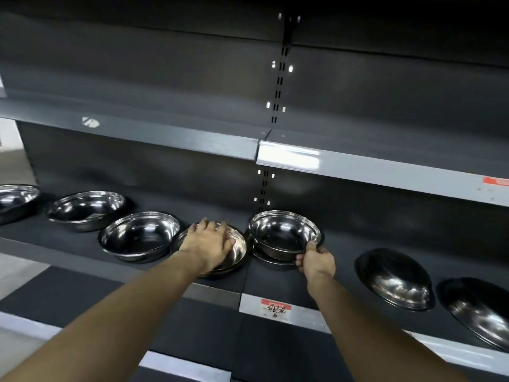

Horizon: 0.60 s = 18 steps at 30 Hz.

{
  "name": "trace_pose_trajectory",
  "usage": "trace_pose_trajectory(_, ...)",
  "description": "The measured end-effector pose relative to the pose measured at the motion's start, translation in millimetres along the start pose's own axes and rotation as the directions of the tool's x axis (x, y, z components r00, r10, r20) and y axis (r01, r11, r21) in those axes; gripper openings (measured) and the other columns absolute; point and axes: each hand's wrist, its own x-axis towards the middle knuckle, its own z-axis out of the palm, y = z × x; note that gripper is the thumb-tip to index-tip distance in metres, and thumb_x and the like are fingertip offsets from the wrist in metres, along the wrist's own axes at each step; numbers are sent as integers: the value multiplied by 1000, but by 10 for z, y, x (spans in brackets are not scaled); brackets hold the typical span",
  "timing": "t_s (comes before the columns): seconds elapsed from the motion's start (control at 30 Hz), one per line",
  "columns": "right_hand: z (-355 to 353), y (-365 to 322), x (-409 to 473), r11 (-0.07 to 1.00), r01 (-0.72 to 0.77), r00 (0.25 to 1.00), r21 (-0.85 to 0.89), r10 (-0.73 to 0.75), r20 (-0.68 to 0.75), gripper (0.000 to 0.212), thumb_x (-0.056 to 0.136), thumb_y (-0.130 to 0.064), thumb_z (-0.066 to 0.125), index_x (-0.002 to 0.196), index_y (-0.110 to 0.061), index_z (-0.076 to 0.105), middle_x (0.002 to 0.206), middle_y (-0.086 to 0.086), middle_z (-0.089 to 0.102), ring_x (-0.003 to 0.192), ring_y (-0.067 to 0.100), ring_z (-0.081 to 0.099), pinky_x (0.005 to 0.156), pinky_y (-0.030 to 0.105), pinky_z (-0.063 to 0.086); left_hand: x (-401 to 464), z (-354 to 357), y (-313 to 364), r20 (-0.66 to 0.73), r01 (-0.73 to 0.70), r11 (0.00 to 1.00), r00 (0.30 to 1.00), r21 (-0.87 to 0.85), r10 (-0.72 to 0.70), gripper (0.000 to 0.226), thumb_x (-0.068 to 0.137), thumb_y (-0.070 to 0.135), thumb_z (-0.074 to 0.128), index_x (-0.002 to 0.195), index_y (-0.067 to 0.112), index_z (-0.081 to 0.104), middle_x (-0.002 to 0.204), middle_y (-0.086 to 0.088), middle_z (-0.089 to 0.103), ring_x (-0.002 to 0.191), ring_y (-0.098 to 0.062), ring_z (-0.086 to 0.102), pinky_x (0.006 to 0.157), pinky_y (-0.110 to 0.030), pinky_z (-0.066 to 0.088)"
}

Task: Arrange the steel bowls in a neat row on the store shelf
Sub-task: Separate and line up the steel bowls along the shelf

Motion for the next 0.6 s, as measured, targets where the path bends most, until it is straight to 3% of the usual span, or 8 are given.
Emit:
trace_pose_trajectory(0.4,276,124,-16,998,-28,999,-56,27,-20,31,102,-26,49,122,-3,51,62,9,63,46,18,56,49,28,47,-90,76,-175,36,33,999,999,5,-34,58,100,54,25,144,19,41,153,-8,37,146,-29,23,118,-45,21)
trace_pose_trajectory(0.6,219,200,31,984,-58,997,-167,49,-58,42,101,-27,50,133,-2,40,102,26,71,52,22,62,49,30,51,-42,122,-184,37,17,1000,999,-4,-17,59,100,55,25,144,20,42,153,-8,38,146,-29,24,119,-46,21)
